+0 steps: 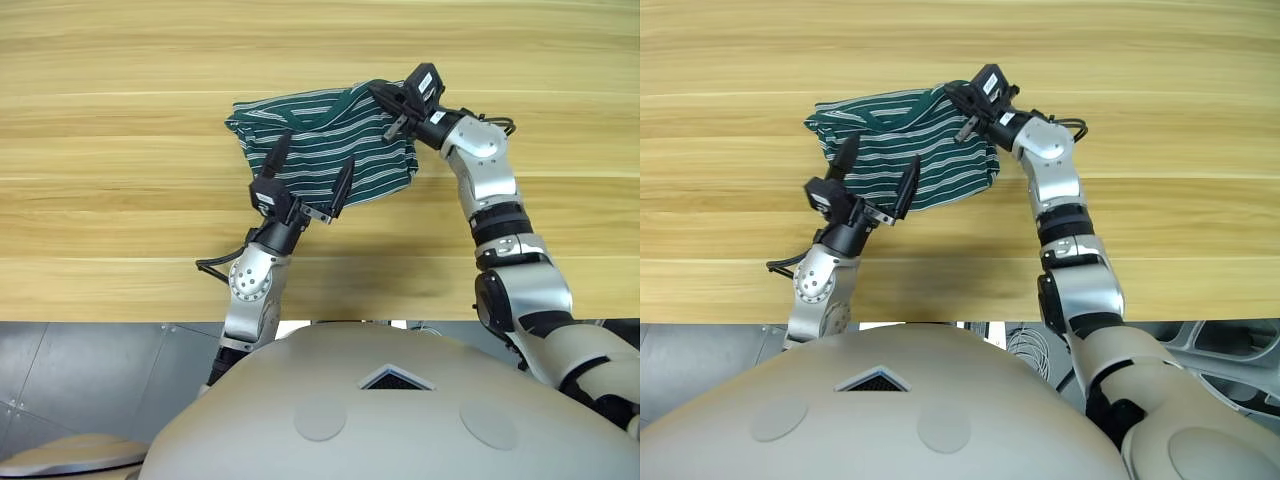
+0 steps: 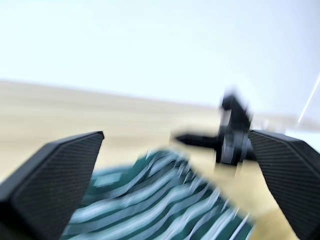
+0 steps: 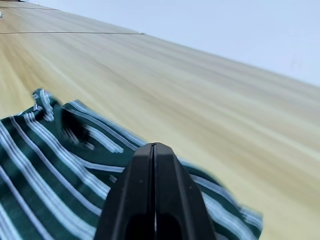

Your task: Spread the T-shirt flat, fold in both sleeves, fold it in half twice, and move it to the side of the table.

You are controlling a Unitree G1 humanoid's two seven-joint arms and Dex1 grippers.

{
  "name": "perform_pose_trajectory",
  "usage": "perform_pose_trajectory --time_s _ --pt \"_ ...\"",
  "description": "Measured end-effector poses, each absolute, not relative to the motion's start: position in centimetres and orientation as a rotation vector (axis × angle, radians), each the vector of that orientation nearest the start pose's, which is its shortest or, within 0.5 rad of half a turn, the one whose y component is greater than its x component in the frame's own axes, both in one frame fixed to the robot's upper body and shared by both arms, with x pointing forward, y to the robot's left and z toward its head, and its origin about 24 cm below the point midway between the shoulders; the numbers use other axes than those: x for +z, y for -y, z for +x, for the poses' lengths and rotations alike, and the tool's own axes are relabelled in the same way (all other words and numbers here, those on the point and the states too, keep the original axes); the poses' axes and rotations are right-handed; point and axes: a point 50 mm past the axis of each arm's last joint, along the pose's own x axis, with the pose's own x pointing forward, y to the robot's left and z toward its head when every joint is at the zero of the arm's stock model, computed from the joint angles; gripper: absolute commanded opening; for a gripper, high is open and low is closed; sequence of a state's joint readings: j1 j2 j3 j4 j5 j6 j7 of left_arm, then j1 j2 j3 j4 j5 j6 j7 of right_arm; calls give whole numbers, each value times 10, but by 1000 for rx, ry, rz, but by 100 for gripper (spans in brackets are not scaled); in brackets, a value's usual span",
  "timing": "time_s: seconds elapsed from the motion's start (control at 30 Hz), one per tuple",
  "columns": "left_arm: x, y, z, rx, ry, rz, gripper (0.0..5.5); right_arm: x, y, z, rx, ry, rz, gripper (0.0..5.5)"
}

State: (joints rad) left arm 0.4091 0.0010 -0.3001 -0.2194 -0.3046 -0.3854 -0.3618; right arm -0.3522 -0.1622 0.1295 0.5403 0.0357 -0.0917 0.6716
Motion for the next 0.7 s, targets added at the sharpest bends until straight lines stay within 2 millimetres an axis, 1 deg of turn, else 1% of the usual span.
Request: perform_pose_trajectory --time_s 0.1,0.13,0.17,0.27,0.37,0.4,0.5,0.57,0.7 --pt "66 -115 163 -364 369 -412 524 2 97 269 842 -236 -96 3" --pt "70 -122 163 -334 399 -420 524 0 89 261 851 -245 -88 3" --pt "71 -129 164 -306 417 -414 524 0 83 257 855 -251 -84 3" --pt "74 -143 166 -249 458 -374 524 7 70 257 830 -237 -64 3" --pt "78 -154 169 -208 493 -351 524 8 60 258 805 -237 -43 3" --pt "76 -158 169 -190 493 -356 524 11 55 262 790 -231 -43 3" --pt "72 -159 170 -172 479 -360 524 17 43 268 784 -211 -38 3" --pt "71 -158 170 -167 480 -363 524 12 38 270 762 -236 -42 3" --pt "71 -158 169 -161 488 -360 524 -2 34 265 763 -295 -68 3"
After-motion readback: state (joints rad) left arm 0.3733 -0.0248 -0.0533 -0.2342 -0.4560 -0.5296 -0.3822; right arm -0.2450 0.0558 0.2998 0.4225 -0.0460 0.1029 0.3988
